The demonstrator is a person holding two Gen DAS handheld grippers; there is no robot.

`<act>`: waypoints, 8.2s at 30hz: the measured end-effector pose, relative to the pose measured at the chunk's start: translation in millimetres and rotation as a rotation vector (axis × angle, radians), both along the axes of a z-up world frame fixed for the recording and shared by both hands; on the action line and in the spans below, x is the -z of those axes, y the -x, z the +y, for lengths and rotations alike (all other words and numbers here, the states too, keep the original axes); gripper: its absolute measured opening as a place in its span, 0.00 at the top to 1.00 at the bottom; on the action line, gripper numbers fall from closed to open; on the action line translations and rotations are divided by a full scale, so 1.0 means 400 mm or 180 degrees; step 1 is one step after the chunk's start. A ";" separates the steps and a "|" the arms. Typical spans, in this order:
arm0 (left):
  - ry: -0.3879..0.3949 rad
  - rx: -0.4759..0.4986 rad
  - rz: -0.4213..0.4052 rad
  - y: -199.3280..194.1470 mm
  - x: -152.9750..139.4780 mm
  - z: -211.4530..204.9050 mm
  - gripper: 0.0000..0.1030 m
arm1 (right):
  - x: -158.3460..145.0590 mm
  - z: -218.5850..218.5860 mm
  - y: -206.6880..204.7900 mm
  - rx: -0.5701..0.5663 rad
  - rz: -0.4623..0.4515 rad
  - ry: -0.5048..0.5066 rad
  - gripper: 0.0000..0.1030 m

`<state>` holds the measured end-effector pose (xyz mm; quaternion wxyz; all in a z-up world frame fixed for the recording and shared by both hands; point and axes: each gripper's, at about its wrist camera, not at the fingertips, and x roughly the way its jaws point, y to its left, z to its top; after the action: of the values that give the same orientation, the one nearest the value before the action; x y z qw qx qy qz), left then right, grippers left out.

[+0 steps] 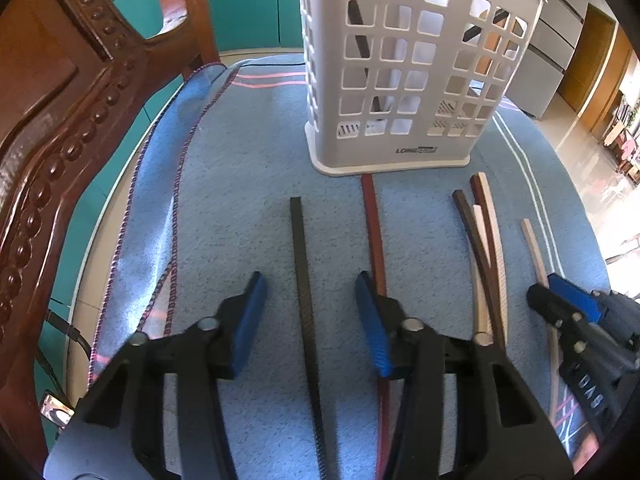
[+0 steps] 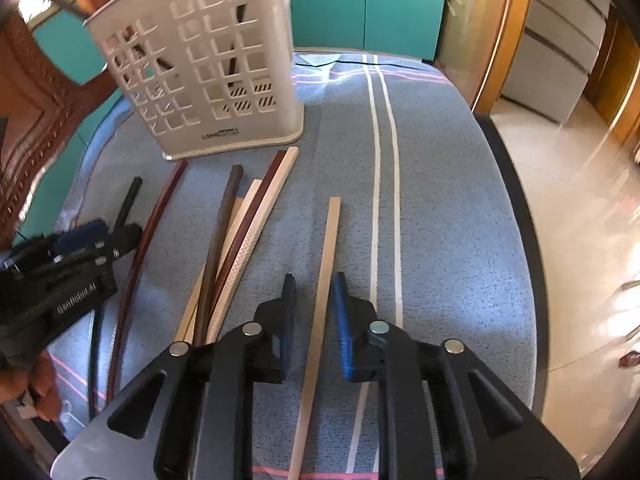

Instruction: Organize utensils

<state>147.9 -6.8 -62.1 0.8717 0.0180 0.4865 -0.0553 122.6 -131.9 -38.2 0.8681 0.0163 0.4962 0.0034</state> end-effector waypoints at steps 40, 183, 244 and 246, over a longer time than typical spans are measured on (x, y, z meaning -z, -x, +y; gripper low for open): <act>0.1110 -0.0398 -0.2185 -0.035 -0.480 0.138 0.93 | -0.644 -0.073 0.070 -0.0007 -0.2771 -0.1146 0.94; -0.0252 0.0072 0.0111 0.012 0.049 -0.027 0.21 | 0.014 0.040 -0.018 0.0025 -0.0145 0.0056 0.61; -0.0091 0.0147 0.0014 -0.061 0.068 -0.037 0.21 | 0.012 0.003 -0.055 0.0183 -0.0072 0.0103 0.78; -0.0067 0.0138 0.0030 -0.069 0.071 -0.047 0.21 | 0.014 0.004 -0.058 0.0177 -0.0084 0.0145 0.77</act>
<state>175.6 -25.5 -90.6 0.8678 0.0375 0.4907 -0.0692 145.9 -130.3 -43.8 0.8744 0.0102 0.4840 -0.0318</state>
